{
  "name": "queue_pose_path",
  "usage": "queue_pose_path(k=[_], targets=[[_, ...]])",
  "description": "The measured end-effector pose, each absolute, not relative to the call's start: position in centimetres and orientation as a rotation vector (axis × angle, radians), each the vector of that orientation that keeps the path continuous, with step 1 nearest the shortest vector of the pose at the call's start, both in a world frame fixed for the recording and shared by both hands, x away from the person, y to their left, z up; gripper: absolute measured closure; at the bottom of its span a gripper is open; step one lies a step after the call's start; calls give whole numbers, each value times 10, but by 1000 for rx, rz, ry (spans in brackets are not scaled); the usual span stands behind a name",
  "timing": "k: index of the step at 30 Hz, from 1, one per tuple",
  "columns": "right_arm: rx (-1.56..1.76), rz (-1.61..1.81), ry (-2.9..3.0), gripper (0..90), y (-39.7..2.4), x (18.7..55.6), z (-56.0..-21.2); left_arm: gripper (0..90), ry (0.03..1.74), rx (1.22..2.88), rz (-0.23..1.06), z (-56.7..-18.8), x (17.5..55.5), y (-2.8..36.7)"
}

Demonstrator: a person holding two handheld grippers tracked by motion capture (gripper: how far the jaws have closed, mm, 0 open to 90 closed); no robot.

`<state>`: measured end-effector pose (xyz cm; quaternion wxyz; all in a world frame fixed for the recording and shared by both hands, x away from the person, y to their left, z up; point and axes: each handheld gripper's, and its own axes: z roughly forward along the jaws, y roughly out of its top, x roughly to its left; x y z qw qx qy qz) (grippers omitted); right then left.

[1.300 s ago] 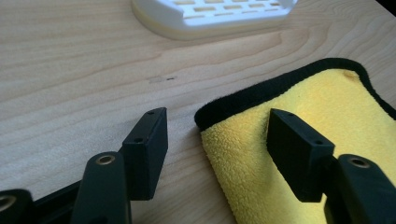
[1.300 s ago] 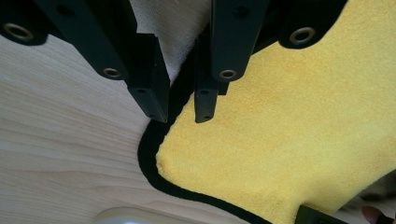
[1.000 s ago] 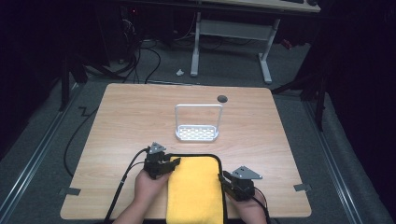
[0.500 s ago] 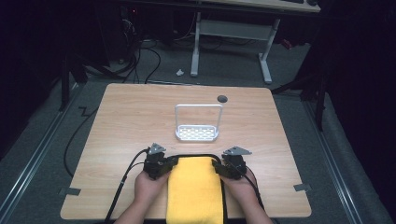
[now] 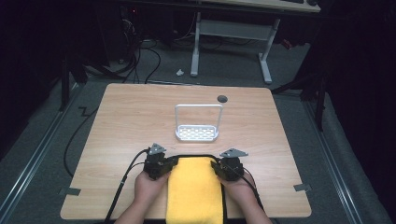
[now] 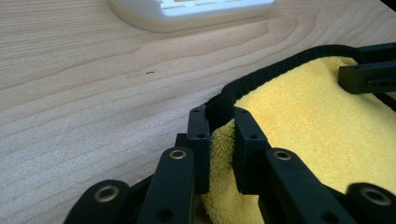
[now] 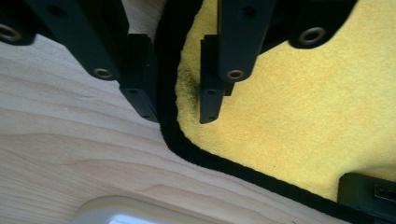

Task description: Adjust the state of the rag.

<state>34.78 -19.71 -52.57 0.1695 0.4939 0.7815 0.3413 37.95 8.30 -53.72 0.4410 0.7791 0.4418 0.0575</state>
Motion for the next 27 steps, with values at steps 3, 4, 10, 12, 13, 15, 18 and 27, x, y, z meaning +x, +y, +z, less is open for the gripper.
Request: queue_pose_path(k=[3,4,10,12,13,15,18,27], targets=[[1407,995,2227,786,-197,347,-526,793,1093,1934,133,-537,380,83],[1397,997,2228,799,-197,347,-527,792,1093,1934,133,-537,380,83],[1334,1004,2210,827,-195,342,-526,788,1089,1928,137,-537,379,84],[1297,1022,2181,828,-194,337,-522,791,1078,1931,147,-536,378,84],[1282,1039,2164,828,-194,335,-520,794,1074,1931,160,-536,377,84],[1253,1062,2141,828,-192,329,-515,802,1062,1923,175,-534,375,84],[1201,1077,2116,828,-190,321,-511,808,1060,1901,171,-532,373,86],[1148,1168,2058,827,-190,307,-502,824,1038,1850,210,-516,364,86]])
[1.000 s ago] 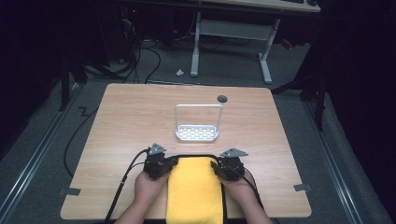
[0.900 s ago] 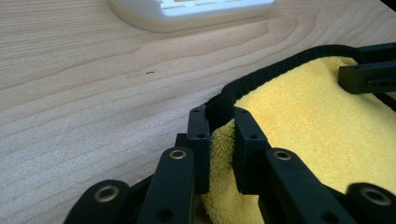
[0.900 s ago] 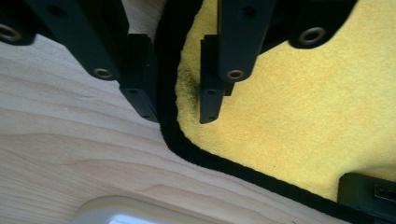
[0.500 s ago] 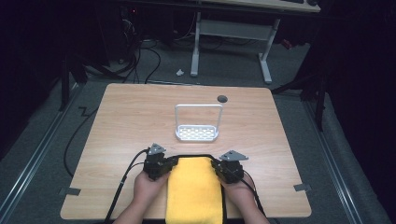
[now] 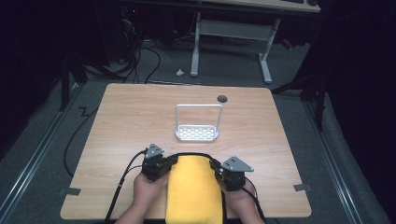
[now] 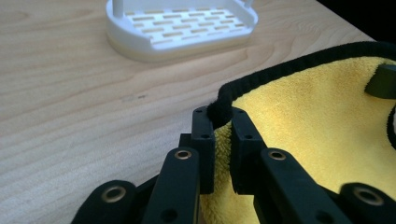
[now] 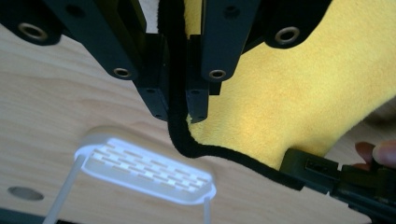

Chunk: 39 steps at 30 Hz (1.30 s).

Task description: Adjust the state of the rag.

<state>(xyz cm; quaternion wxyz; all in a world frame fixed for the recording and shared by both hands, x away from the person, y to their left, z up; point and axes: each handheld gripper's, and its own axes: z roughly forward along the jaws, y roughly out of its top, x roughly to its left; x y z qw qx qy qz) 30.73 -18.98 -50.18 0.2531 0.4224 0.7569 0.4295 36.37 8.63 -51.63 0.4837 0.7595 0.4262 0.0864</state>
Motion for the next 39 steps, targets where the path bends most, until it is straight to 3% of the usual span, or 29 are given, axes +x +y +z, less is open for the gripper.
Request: queue_pose_path(k=[24,39], targets=[[1054,1337,1773,826,-203,314,-397,831,829,1633,452,-391,360,89],[984,1376,1683,826,-200,327,-348,834,752,1561,550,-338,371,89]])
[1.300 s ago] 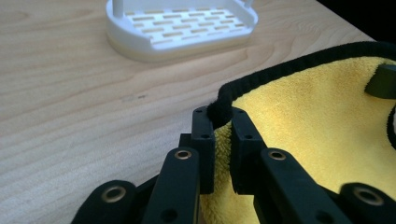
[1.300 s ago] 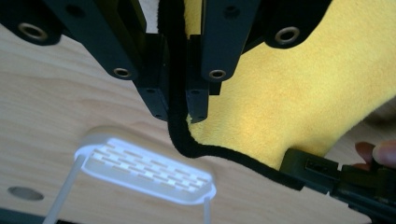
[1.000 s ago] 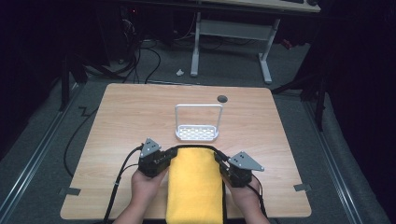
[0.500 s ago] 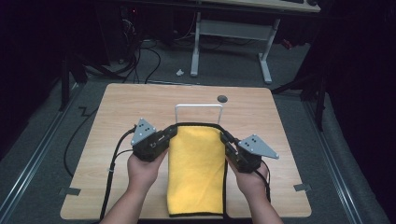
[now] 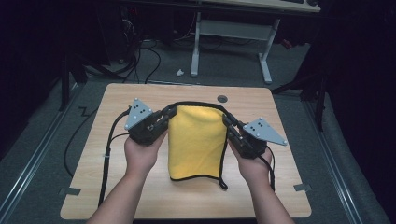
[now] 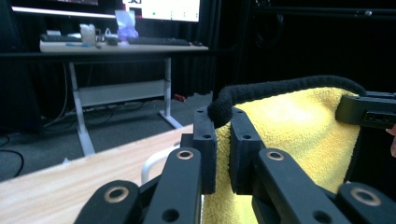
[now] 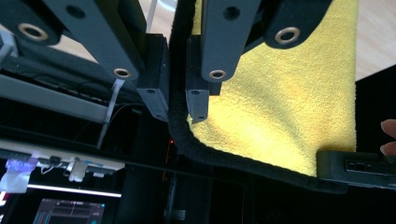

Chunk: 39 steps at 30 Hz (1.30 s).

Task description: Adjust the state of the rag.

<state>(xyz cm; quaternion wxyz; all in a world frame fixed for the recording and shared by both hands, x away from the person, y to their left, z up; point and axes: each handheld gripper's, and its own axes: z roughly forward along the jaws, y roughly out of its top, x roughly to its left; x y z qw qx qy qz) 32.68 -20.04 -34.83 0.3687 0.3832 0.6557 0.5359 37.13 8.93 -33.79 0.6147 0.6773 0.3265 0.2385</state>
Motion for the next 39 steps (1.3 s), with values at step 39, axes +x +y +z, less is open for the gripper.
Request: queue_pose_path(k=[39], targets=[[1013,1339,1607,826,-204,405,-296,834,760,1585,734,-281,450,62]])
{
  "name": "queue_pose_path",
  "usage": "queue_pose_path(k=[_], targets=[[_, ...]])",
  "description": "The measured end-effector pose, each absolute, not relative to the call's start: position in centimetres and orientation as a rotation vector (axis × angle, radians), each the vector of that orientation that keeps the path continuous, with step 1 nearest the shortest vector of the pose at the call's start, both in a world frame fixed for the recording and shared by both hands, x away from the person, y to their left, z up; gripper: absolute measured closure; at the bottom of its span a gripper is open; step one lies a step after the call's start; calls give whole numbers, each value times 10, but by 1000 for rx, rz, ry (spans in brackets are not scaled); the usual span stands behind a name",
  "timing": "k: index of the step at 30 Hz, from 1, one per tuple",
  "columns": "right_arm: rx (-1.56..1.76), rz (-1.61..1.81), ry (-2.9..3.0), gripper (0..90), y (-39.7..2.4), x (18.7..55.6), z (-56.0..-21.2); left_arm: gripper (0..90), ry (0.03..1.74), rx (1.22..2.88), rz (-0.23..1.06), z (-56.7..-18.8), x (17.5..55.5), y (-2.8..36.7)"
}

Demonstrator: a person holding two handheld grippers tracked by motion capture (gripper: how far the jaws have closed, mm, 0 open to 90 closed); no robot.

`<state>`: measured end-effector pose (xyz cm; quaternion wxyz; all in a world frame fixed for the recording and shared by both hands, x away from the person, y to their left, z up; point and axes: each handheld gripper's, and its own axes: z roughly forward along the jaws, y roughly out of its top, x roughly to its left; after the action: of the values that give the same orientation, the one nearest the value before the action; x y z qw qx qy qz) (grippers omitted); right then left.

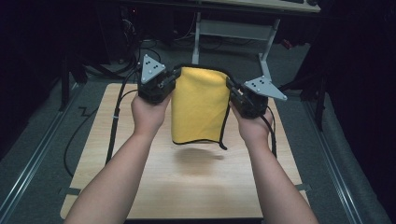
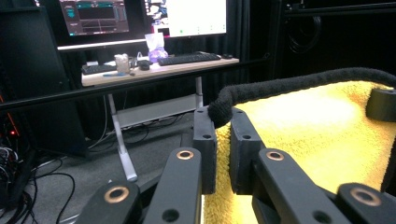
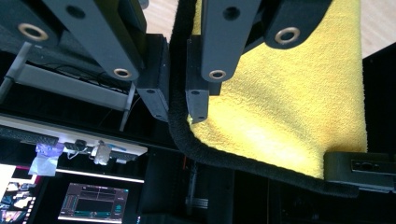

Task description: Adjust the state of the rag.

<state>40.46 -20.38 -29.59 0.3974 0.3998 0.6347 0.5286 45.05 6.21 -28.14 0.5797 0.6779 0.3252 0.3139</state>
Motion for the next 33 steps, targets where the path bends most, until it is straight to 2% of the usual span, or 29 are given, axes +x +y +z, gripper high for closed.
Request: queue_pose_path(k=[12,18,24,33], targets=[[1020,1269,1673,826,-213,469,-308,832,710,1706,798,-308,510,57],[1000,1201,1755,826,-211,490,-331,831,771,1754,731,-341,533,59],[1089,1213,1875,827,-225,503,-363,829,819,1808,588,-378,539,64],[1114,1211,1942,827,-228,504,-396,828,875,1825,471,-414,537,71]])
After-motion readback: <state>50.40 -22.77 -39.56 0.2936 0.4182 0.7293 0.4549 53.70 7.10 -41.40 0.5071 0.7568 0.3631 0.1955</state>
